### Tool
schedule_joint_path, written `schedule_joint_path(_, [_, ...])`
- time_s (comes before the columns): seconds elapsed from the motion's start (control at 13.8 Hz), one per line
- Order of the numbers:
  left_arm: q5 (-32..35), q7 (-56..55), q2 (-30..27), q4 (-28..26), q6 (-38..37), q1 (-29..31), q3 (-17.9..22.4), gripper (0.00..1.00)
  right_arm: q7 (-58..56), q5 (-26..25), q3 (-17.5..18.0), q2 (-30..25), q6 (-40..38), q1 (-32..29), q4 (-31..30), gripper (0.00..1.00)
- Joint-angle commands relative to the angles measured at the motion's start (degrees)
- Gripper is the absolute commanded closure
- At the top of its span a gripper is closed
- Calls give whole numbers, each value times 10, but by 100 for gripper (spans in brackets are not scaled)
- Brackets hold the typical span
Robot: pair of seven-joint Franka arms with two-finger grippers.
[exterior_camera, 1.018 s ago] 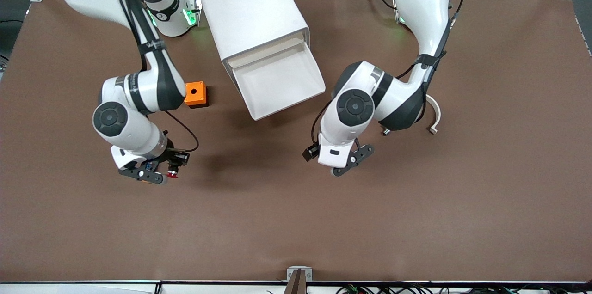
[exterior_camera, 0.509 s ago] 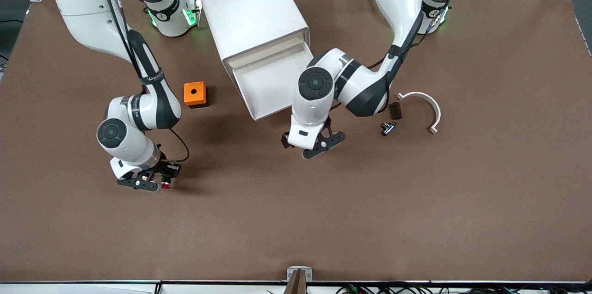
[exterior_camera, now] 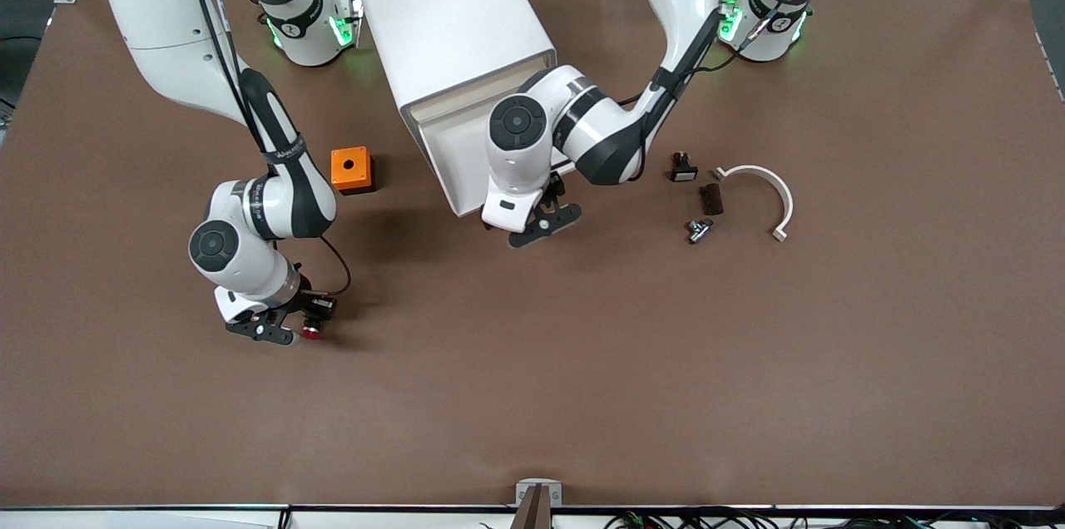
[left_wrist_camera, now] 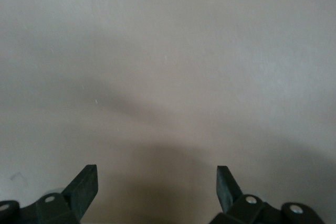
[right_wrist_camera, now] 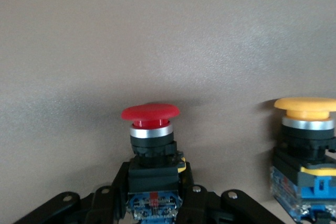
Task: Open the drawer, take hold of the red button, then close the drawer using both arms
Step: 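Push drawer shut with the left gripper while the right gripper sets button down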
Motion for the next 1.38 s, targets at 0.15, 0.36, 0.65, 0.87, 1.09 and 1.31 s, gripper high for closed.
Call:
schedule_joint_path(0.15, [-42,-12,-12,-13,-4,-5,-26,1,-14,16,9,-2,2,-5,-12,100])
schedule_joint_path(0.36, [-43,-22,-12,-14,-24,-5,-65,1,-37,16,9,-2,2,-4,-16,100])
schedule_joint_path(0.65, [-55,-26,-9,-24,-28,-8,-87,1,-39,16,10,-4,0,-1,-19,99])
schedule_joint_path(0.87, [-87,-26,-12,-40,-28,-8,-88,1,-38,16,10,-8,0,1,-29,99])
schedule_joint_path(1.09, [-134,-29,-11,-43,-28,-7,-88,1,-36,16,11,-13,0,6,-38,99])
schedule_joint_path(1.31, [-169,-30,-9,-53,-28,-4,-88,1,-36,16,13,-18,0,7,-43,99])
